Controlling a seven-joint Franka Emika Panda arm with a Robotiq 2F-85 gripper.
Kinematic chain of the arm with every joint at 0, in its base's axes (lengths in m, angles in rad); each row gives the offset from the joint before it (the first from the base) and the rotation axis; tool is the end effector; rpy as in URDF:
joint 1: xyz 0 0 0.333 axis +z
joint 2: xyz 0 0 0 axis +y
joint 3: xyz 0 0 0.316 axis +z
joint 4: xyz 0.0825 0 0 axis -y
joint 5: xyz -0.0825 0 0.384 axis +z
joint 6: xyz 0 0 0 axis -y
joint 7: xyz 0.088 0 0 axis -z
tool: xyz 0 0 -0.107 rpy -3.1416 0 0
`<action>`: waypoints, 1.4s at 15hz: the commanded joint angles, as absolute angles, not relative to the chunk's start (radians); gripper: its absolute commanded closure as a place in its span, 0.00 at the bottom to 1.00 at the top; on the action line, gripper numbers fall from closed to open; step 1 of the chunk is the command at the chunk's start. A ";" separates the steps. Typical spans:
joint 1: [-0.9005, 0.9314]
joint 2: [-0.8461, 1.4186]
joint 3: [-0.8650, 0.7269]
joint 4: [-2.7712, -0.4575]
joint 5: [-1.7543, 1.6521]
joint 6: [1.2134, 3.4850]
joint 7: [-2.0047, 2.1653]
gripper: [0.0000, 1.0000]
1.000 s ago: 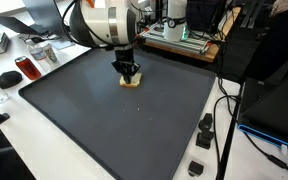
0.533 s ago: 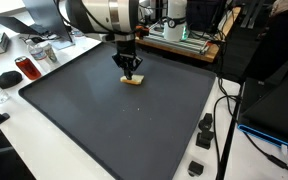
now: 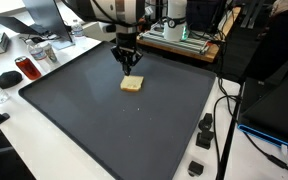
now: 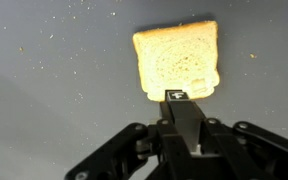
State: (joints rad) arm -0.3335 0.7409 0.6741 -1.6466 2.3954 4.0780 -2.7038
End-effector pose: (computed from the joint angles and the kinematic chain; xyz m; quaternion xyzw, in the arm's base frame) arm 0.5300 0.0403 0.2508 0.9907 0.1088 0.0442 0.0688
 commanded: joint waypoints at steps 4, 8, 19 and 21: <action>-0.101 0.717 0.515 -1.639 2.390 4.114 -2.633 0.94; 0.037 0.714 0.431 -1.641 2.344 4.129 -2.533 0.94; 0.360 0.725 0.252 -1.687 2.204 4.219 -2.320 0.94; 0.396 0.755 0.225 -1.669 2.199 4.240 -2.322 0.94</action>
State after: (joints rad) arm 0.3369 0.7334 0.2804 -1.6650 2.2059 4.2152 -2.3414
